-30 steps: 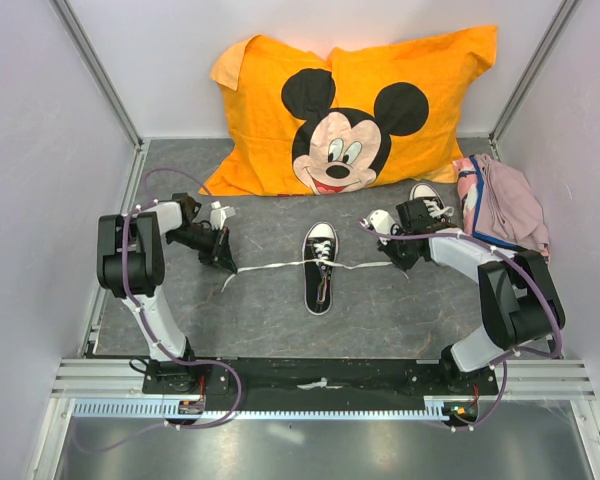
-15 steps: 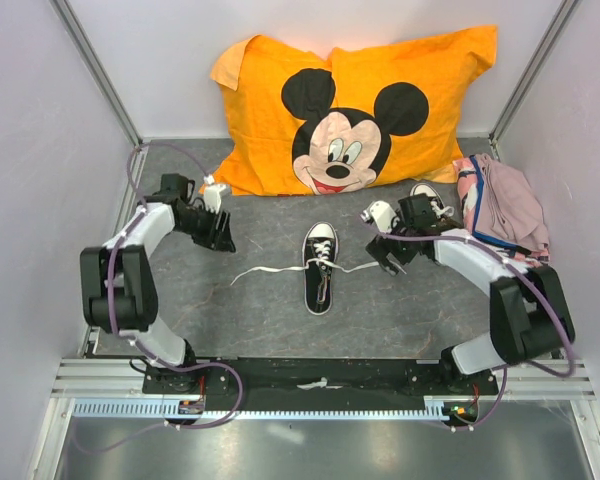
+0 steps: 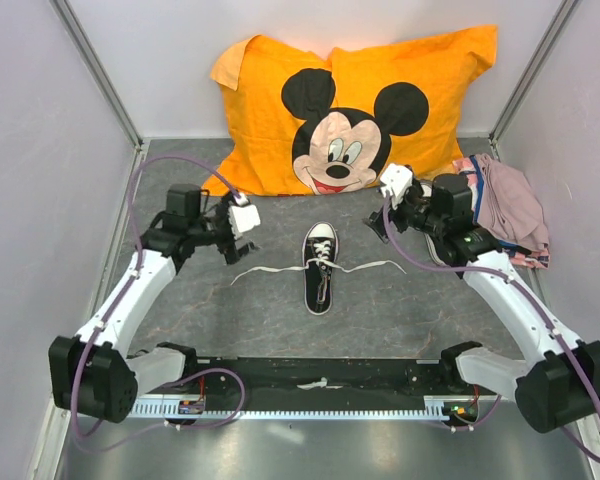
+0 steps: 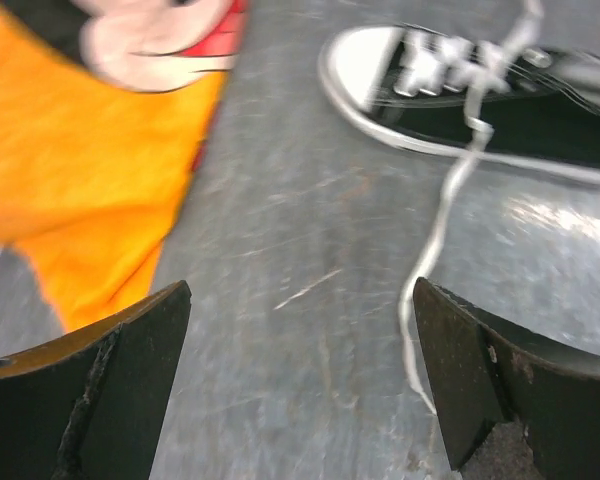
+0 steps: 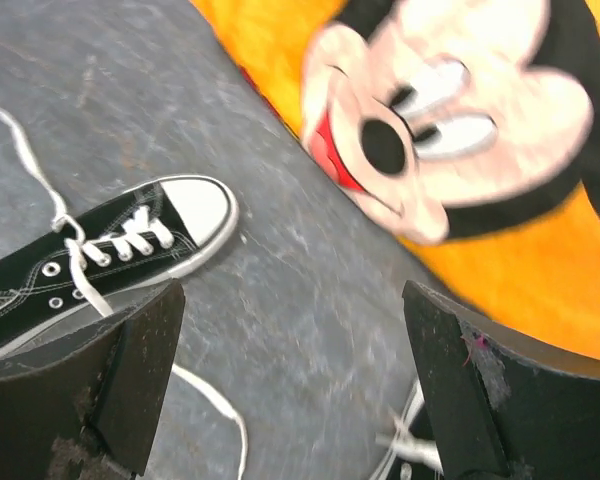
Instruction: Tie the shoes
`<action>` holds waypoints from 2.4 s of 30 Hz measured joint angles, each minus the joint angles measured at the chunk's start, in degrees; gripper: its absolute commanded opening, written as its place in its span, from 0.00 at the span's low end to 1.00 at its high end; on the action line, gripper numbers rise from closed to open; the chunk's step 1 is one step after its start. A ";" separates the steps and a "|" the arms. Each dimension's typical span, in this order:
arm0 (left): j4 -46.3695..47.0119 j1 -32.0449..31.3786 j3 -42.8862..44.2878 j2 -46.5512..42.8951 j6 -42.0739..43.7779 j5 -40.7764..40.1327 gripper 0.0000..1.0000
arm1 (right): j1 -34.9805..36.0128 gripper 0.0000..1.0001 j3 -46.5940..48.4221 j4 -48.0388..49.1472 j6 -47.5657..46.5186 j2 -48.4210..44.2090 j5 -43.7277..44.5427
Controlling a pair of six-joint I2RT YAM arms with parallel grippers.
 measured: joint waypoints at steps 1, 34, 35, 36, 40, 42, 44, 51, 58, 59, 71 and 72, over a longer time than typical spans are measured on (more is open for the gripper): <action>-0.11 -1.46 -1.14 0.50 1.84 0.74 0.99 | 0.24 0.98 0.00 0.83 -0.68 0.55 -1.55; 3.52 -21.22 4.76 33.77 12.15 -3.08 0.39 | 2.36 0.98 -10.93 -12.20 -4.87 7.82 9.84; 3.52 -21.44 4.98 34.01 12.15 -3.30 0.40 | 2.34 0.98 -10.93 -12.20 -4.85 7.82 9.94; 3.48 -21.62 5.40 34.47 12.17 -3.54 0.40 | 2.32 0.98 -10.93 -12.22 -4.81 7.82 9.94; 3.41 -22.29 6.23 35.93 12.24 -4.83 0.34 | 1.84 0.97 -10.93 -12.24 -4.79 8.28 10.29; 3.41 -22.71 6.34 36.44 12.26 -5.51 0.30 | 1.57 0.97 -10.93 -12.26 -4.76 8.98 10.38; 3.30 -23.19 6.34 36.72 12.31 -6.34 0.27 | 1.33 0.97 -10.93 -12.46 -4.72 9.94 10.38; 2.32 -23.52 6.34 36.74 12.31 -7.45 0.30 | 0.85 0.98 -10.82 -13.75 -4.72 11.30 10.36; 2.38 -23.52 6.34 36.74 12.31 -8.24 0.09 | 0.70 0.96 -10.71 -14.12 -4.74 11.30 10.34; 2.32 -23.52 6.34 36.74 12.31 -8.24 0.06 | 0.68 0.95 -10.71 -14.10 -4.74 11.34 10.34; 1.49 -23.52 6.21 26.51 7.74 -1.44 0.01 | 0.44 0.67 -8.50 -14.19 -4.63 17.18 10.38; 1.79 -23.52 6.21 25.11 6.80 -0.50 0.02 | 0.44 0.66 -8.07 -14.14 -4.46 17.97 10.47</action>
